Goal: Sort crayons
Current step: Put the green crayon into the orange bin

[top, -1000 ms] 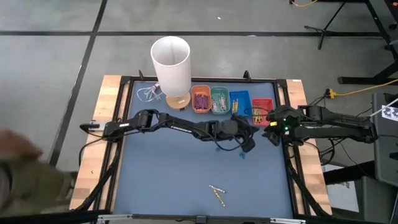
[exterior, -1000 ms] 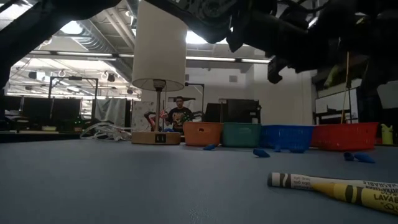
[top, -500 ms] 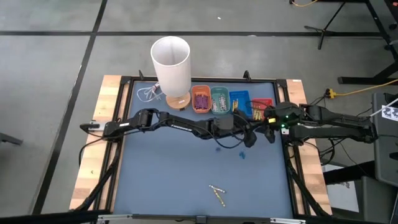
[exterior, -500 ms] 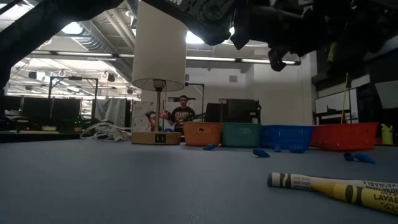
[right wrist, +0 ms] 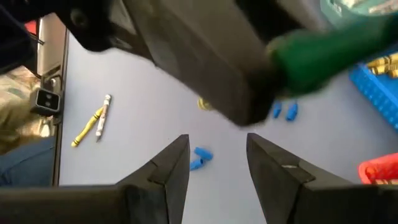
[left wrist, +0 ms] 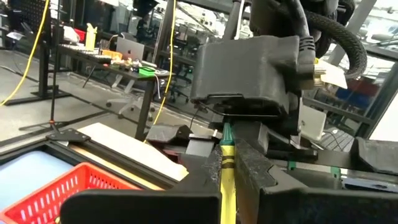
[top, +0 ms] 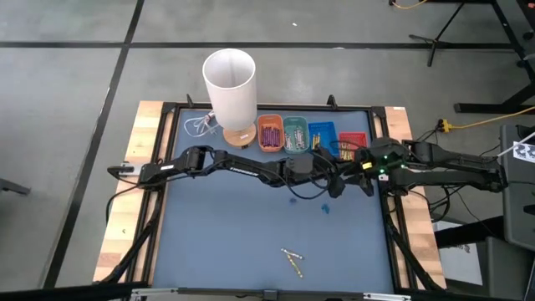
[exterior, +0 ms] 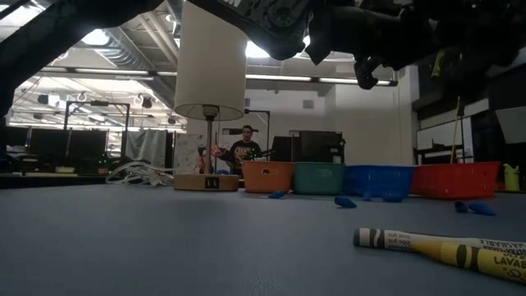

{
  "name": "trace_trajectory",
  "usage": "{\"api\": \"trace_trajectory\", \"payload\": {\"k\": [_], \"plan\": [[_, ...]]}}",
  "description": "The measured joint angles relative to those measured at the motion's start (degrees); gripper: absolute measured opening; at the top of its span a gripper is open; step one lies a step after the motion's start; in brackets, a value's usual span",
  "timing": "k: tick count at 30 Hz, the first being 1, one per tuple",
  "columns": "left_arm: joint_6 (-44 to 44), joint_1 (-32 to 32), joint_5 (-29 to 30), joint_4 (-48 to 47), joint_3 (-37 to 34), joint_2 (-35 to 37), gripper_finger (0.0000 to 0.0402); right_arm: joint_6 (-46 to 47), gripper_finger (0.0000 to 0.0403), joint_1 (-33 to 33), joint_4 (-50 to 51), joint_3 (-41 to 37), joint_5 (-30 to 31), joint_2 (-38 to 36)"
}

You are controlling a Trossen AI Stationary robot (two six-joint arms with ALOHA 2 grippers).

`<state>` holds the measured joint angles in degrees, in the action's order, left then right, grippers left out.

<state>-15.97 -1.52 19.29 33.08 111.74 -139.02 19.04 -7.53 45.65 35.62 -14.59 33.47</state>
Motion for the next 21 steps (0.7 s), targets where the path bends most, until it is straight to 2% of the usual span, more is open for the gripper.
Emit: {"api": "trace_trajectory", "payload": {"k": [10,16,21], "plan": [[-0.4,0.0,0.0,0.5,0.0,0.0,0.0005,0.1,0.0159,0.0,-8.7,0.0,2.1,0.0],[-0.4,0.0,0.0,0.5,0.0,0.0,0.0005,0.1,0.0158,0.0,-9.5,0.0,4.6,0.0],[-0.4,0.0,0.0,0.5,0.0,0.0,0.0005,0.0,0.0131,0.0,-9.4,0.0,4.9,0.0]]}}
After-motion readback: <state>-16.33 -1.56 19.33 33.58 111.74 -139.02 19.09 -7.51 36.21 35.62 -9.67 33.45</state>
